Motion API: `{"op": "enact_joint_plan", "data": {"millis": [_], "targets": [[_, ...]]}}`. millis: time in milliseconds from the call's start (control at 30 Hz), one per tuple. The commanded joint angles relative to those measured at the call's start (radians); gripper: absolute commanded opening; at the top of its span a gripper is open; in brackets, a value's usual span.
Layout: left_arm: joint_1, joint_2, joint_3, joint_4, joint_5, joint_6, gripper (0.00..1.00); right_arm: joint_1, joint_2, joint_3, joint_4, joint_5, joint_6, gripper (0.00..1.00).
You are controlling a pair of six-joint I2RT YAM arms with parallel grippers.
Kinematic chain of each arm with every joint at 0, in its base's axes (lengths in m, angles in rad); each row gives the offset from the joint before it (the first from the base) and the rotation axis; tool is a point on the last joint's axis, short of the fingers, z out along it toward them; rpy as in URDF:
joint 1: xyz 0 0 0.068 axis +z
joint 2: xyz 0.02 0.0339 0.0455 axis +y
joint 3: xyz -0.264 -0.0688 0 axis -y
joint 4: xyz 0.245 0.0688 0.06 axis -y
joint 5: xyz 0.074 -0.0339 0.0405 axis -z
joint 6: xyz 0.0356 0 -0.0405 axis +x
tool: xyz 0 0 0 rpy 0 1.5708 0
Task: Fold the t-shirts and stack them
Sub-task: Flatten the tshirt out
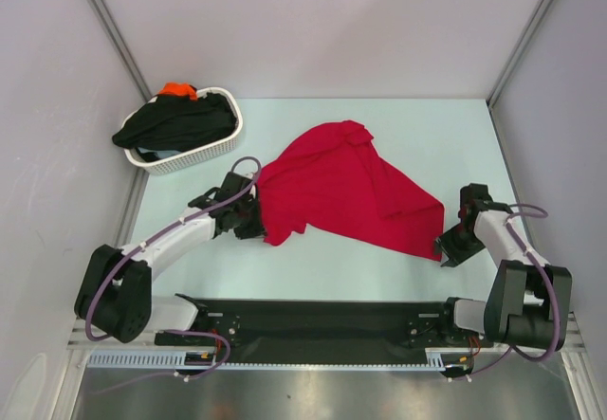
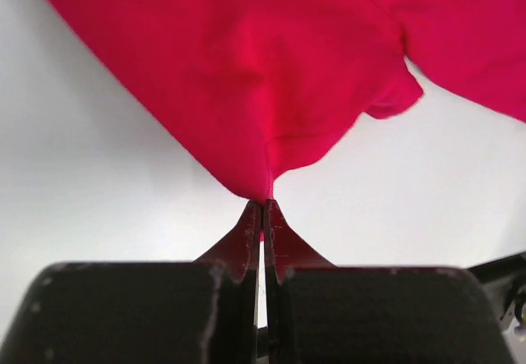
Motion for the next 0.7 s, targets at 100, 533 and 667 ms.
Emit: {"op": "enact_joint_plan", "data": {"millis": [100, 533, 667], "targets": [[-0.005, -0.018, 0.007, 0.057, 0.097, 0.071, 0.0, -0.024, 0.043, -0.008, 0.158, -0.044, 0.047, 0.41], [-0.006, -0.041, 0.027, 0.045, 0.105, 0.111, 0.0, -0.027, 0.043, -0.04, 0.099, 0.005, 0.125, 0.38], [-0.005, -0.035, 0.036, 0.044, 0.111, 0.12, 0.0, -0.029, 0.061, -0.054, 0.124, 0.012, 0.136, 0.41]]}}
